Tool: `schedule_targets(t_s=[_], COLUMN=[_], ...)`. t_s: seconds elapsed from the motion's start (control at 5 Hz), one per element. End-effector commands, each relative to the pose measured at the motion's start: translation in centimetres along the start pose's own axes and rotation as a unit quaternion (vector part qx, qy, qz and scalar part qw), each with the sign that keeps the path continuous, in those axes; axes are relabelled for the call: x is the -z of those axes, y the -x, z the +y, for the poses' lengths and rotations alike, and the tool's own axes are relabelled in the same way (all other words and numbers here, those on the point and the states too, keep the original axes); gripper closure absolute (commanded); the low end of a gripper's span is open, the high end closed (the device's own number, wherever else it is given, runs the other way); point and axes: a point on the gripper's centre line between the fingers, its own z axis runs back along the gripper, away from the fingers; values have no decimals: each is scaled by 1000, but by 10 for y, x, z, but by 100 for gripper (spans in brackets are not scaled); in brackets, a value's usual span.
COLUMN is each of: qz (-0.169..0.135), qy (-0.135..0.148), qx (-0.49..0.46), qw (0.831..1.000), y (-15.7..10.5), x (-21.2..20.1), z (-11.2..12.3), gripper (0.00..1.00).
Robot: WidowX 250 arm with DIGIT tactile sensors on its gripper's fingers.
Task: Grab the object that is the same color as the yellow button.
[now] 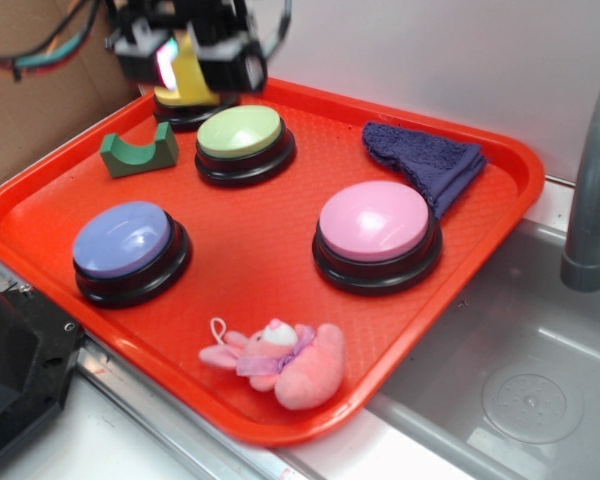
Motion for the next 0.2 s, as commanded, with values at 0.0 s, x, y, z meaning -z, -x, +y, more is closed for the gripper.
schedule_targets(t_s=[0.0], qz=[-25], qy=[-5], qx=[51], qw=[998], y=[-18], x=[-29], z=[2], gripper=[100])
